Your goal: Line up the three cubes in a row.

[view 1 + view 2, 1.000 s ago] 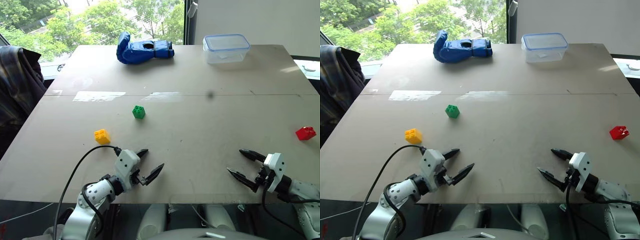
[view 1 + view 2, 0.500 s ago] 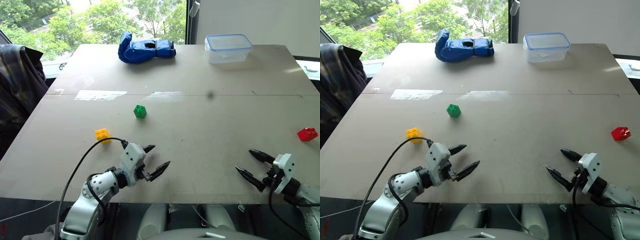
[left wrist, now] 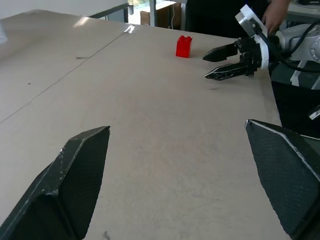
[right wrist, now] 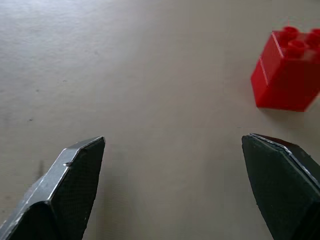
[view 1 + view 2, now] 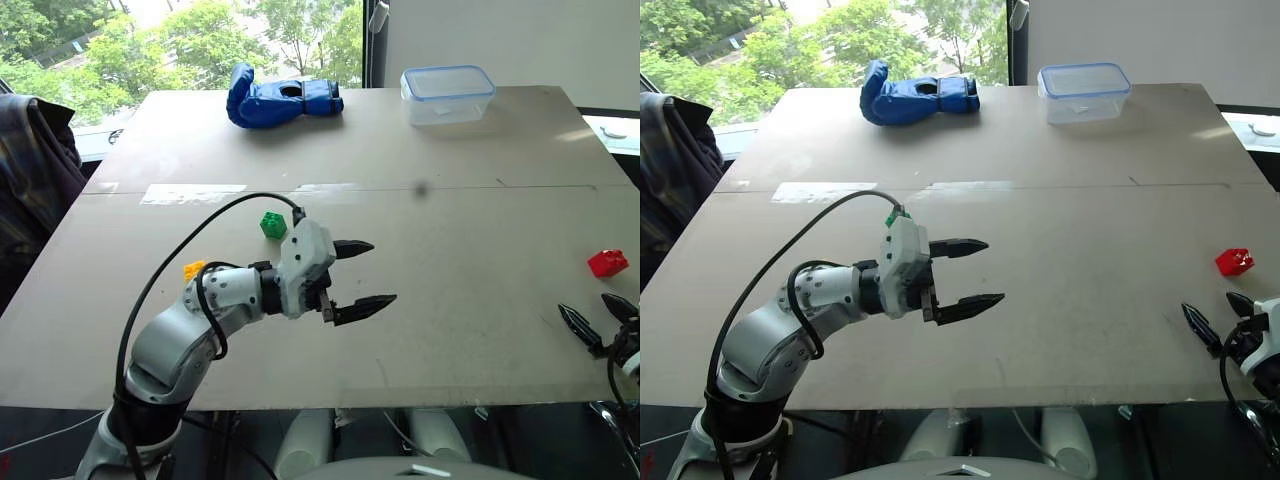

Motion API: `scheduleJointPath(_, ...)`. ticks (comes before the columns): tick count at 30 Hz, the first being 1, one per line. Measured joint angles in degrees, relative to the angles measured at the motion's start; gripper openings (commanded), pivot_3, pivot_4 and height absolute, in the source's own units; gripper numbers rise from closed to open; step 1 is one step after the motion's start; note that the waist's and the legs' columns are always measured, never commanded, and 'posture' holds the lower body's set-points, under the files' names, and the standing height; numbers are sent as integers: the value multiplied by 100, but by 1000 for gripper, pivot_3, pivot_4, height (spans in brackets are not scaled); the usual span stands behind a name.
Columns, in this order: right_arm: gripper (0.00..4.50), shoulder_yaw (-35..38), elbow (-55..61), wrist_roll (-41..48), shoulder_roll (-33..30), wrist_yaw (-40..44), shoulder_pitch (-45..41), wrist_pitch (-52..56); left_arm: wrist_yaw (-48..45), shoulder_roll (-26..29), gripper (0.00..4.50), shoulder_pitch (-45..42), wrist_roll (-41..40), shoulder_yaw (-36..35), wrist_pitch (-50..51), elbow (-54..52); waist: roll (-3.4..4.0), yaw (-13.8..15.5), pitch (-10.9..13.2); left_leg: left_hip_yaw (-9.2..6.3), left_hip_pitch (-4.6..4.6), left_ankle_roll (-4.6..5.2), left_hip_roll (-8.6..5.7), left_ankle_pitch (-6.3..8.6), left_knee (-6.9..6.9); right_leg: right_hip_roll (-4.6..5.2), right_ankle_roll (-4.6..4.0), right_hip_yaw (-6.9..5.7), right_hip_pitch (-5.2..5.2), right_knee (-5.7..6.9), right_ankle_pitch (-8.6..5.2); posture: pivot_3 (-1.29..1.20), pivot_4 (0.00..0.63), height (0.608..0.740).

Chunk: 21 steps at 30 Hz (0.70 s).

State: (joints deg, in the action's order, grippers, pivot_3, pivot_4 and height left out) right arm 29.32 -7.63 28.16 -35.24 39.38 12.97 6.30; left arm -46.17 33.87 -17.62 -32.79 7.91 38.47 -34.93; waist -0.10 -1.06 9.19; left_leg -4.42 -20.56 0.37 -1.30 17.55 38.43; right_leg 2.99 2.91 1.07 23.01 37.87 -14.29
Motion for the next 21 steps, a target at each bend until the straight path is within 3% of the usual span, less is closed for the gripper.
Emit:
scheduleJointPath(7,4500,-13,-886,-225,-111,-368,-981,216,95,-206,4445,-569,-382,168,565,-8,-5,10,3,6,1,0,1,0,6,-3,2,6,1,-1,1,0,150,740)
scheduleJointPath(13,4500,-137,-1925,-510,-383,-248,-1835,53,80,8,4445,-677,-972,99,1046,-273,-4,14,3,3,0,-1,5,-1,4,-6,1,4,1,-1,1,0,150,740)
scheduleJointPath(21,4500,-182,-2571,-672,-547,20,-2235,-171,84,190,4445,-949,-830,134,997,-157,-5,21,3,7,0,-1,-1,-2,8,-4,2,7,1,-1,2,0,150,740)
